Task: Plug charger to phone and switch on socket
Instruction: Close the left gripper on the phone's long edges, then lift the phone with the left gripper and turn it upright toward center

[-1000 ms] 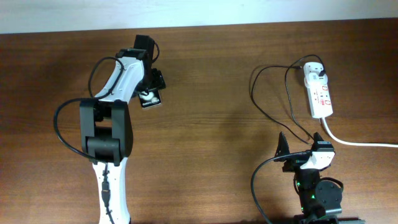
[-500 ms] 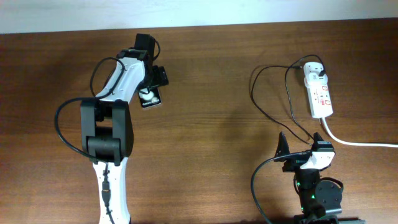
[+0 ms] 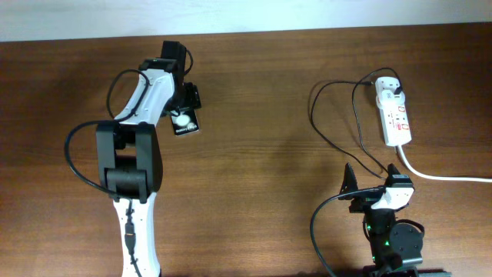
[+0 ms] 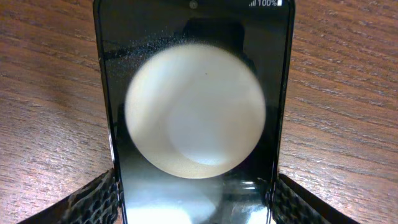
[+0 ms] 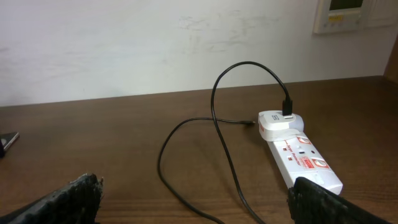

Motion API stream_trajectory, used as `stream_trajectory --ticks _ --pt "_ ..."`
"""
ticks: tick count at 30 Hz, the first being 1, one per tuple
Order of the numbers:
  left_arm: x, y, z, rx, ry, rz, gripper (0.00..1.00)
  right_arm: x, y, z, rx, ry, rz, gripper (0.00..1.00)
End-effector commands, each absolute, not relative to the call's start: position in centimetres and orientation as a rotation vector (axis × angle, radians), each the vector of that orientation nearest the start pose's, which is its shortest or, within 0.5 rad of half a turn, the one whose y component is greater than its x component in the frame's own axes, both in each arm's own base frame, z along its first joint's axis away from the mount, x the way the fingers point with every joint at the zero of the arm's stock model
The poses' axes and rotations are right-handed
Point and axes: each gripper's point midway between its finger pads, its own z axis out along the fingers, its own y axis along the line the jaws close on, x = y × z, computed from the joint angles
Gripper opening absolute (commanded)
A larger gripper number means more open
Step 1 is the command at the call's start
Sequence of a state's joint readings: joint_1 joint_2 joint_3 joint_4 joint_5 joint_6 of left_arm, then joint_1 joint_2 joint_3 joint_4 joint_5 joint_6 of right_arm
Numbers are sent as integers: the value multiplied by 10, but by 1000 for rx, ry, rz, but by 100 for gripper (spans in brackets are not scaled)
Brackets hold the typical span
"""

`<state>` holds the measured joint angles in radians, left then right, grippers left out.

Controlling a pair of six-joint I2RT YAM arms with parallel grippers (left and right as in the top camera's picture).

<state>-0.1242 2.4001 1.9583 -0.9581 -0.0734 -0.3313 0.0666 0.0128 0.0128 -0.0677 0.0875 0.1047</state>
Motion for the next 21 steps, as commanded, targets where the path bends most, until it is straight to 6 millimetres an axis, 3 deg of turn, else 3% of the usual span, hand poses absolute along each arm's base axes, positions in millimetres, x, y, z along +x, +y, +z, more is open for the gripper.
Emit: stream_trajectory --ticks 1,4,9,18,21 --pt "473 -40 -41 -282 3109 142 66 246 0 157 104 1641 54 99" --pt "483 -43 -1 -289 3101 123 57 246 0 157 104 1641 54 99" --pt "492 -47 66 -325 3054 75 52 246 0 157 104 1641 54 99" --pt "483 -46 166 -317 2940 38 51 246 0 157 104 1641 54 99" --pt "474 -57 212 -291 2859 -96 51 246 0 157 104 1641 54 99"
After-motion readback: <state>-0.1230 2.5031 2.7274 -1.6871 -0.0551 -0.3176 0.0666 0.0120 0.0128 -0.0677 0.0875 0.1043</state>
